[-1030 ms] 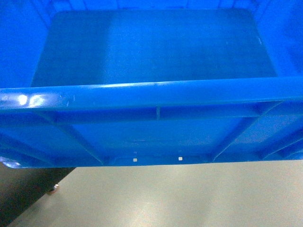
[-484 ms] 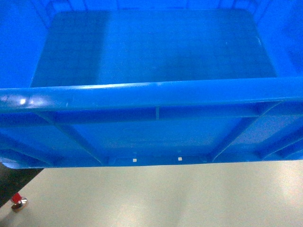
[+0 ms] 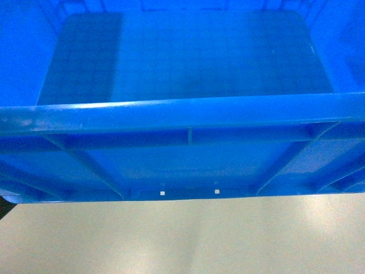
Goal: Place box next to blue box on left shelf
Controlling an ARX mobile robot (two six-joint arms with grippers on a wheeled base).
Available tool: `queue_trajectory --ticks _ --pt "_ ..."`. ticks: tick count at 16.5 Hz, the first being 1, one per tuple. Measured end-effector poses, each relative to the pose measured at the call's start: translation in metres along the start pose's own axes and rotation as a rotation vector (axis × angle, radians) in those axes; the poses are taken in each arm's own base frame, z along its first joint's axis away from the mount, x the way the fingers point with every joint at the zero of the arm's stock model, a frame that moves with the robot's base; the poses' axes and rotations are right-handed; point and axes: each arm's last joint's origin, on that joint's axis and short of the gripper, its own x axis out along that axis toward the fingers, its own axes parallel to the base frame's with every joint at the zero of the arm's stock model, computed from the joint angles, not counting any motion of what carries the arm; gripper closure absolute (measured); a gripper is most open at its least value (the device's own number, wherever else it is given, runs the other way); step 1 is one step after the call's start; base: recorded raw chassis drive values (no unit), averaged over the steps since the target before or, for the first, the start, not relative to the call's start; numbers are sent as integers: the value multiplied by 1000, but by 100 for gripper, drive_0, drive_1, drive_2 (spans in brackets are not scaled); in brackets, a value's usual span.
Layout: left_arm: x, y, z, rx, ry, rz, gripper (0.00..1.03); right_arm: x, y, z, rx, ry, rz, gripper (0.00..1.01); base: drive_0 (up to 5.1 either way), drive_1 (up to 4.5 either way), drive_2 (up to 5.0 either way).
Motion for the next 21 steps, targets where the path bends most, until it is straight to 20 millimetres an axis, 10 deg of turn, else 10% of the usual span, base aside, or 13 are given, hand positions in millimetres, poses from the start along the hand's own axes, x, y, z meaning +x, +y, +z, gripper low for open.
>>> queue_trajectory --ticks 21 --pt "0 0 0 2 2 -1 86 0 0 0 -1 3 -2 93 -93 -54 -131"
